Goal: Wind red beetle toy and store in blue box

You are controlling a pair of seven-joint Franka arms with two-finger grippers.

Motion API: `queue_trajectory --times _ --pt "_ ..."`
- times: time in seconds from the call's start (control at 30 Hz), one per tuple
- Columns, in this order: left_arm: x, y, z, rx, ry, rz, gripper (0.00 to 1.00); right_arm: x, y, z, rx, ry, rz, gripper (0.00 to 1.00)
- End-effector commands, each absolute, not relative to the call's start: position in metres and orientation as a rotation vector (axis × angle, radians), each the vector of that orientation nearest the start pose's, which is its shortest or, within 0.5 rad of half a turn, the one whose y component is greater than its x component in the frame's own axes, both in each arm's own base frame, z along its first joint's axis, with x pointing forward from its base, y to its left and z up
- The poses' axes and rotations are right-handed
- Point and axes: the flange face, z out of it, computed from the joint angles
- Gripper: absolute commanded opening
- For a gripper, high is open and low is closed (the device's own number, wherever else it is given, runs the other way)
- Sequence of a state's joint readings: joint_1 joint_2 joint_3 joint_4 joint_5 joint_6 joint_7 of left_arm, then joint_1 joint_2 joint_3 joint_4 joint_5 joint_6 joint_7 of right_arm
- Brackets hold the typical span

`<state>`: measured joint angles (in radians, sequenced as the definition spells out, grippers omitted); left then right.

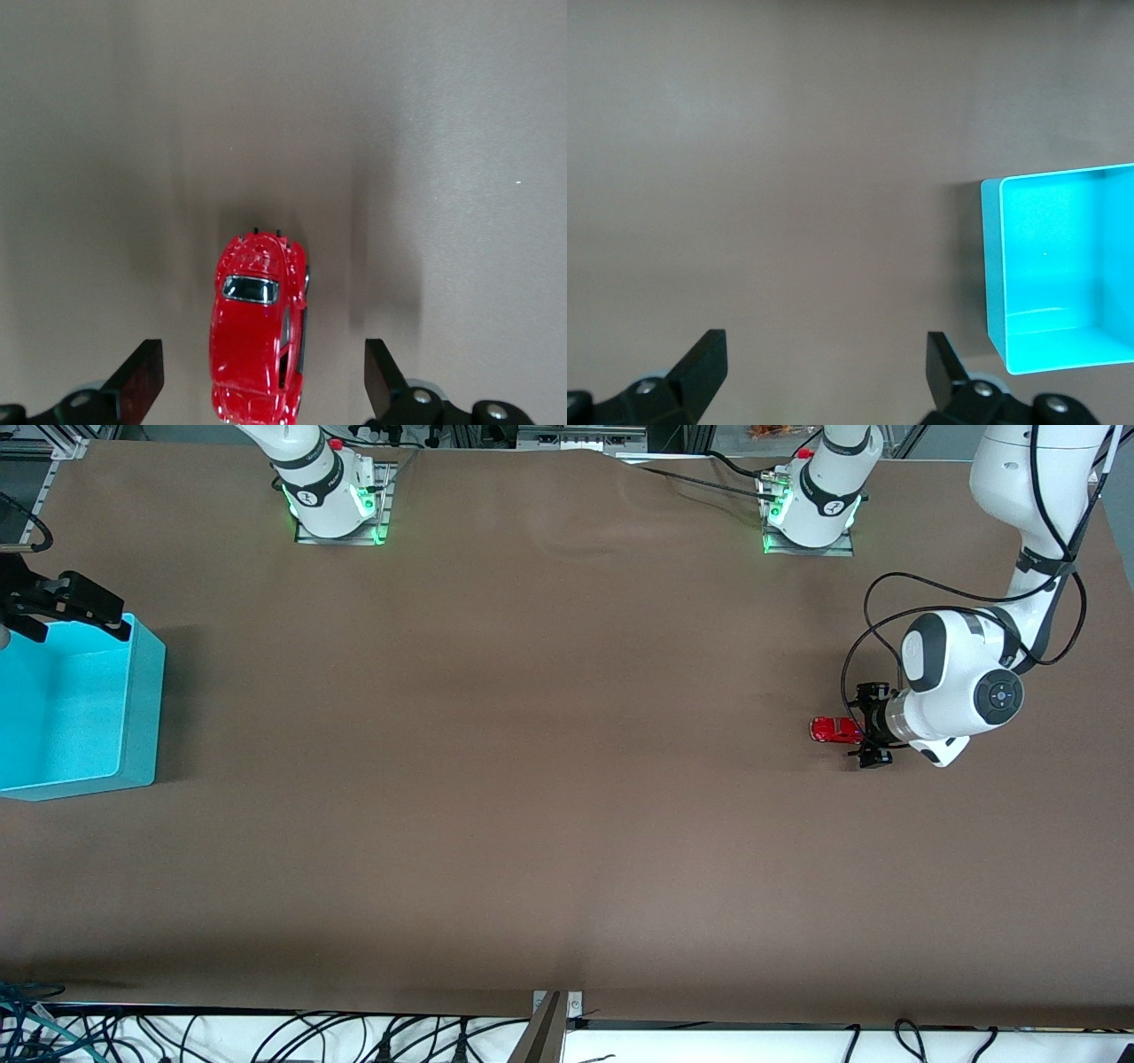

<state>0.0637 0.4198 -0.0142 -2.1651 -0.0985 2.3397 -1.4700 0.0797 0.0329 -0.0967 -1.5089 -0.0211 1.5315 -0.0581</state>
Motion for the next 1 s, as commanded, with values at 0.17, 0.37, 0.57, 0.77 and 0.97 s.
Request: queue_trajectory --times 0.17,0.37,0.57,0.77,0.97 --pt "0.538 0.021 0.184 2.230 2.304 -0.372 0.00 0.561 -0.012 0.638 -3.164 -0.074 0.021 1.00" --pt "0.542 0.013 0.187 2.232 2.295 -0.369 0.00 0.561 -0.012 0.638 -3.164 -0.074 0.021 1.00" --pt "0.547 -0.018 0.192 2.215 2.296 -0.372 0.00 0.561 -0.012 0.638 -3.164 -0.071 0.021 1.00" --pt "0.555 -0.053 0.200 2.137 2.350 -0.370 0.00 0.561 -0.012 0.638 -3.165 -0.071 0.021 1.00" --pt "0.557 -0.080 0.187 2.117 2.378 -0.400 0.00 0.561 -0.012 0.638 -3.165 -0.071 0.021 1.00"
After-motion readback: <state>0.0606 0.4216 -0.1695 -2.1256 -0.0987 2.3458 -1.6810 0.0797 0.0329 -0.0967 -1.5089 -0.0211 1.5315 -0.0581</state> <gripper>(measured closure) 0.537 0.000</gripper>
